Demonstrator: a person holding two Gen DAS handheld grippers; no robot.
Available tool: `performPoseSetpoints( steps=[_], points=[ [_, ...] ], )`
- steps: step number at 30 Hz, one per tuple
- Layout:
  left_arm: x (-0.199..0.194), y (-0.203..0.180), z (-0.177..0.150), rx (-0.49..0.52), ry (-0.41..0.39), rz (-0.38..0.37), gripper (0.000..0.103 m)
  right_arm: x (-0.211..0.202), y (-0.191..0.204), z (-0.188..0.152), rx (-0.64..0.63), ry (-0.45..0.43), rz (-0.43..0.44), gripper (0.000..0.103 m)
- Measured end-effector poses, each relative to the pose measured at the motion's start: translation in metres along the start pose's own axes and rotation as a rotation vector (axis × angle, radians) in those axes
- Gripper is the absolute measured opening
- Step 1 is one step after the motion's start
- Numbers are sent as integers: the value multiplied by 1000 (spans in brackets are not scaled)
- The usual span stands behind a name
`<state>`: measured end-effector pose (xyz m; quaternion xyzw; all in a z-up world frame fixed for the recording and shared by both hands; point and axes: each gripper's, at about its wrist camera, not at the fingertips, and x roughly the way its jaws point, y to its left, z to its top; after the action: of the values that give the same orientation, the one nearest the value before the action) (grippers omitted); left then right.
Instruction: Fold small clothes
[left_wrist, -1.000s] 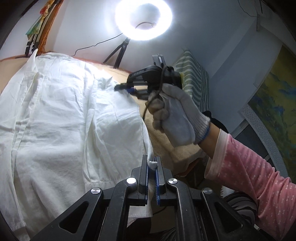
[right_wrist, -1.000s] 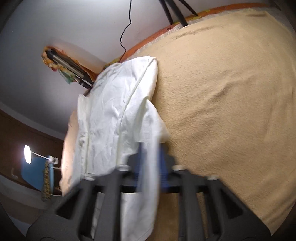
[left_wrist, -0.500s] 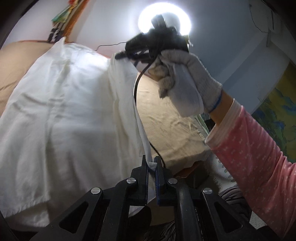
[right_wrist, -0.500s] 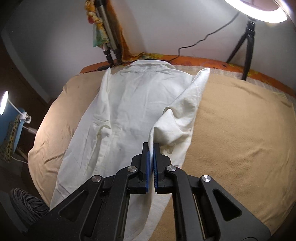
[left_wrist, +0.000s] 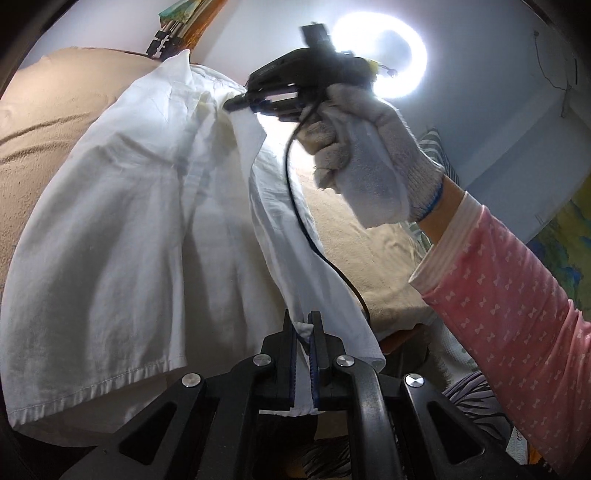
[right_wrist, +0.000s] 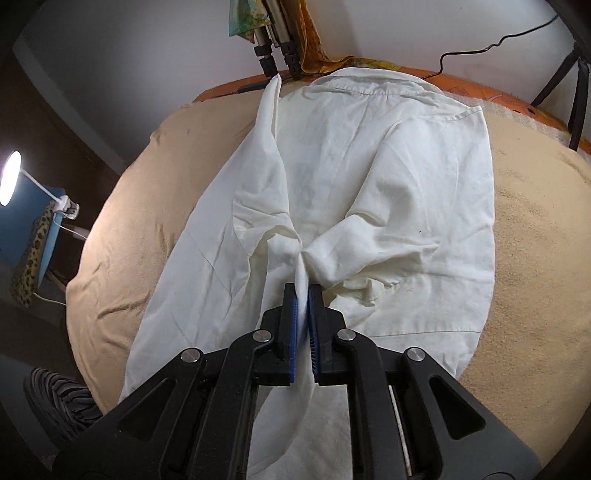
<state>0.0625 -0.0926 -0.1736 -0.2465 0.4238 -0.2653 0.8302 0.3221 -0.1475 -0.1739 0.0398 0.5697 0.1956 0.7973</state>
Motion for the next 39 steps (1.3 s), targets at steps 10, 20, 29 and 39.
performPoseSetpoints(
  steps=[10, 20, 29, 39],
  points=[
    [-5, 9, 7, -28, -8, -11, 2, -135, -41, -88, 179, -160, 23, 25],
    [-10, 0, 7, 41, -9, 30, 0, -112, -29, -228, 296, 13, 169, 25],
    [4, 1, 5, 64, 60, 66, 2, -113, -16, -241, 270, 14, 182, 10],
    [-84, 22, 12, 139, -66, 214, 36, -137, -11, -254, 216, -38, 104, 14]
  ],
)
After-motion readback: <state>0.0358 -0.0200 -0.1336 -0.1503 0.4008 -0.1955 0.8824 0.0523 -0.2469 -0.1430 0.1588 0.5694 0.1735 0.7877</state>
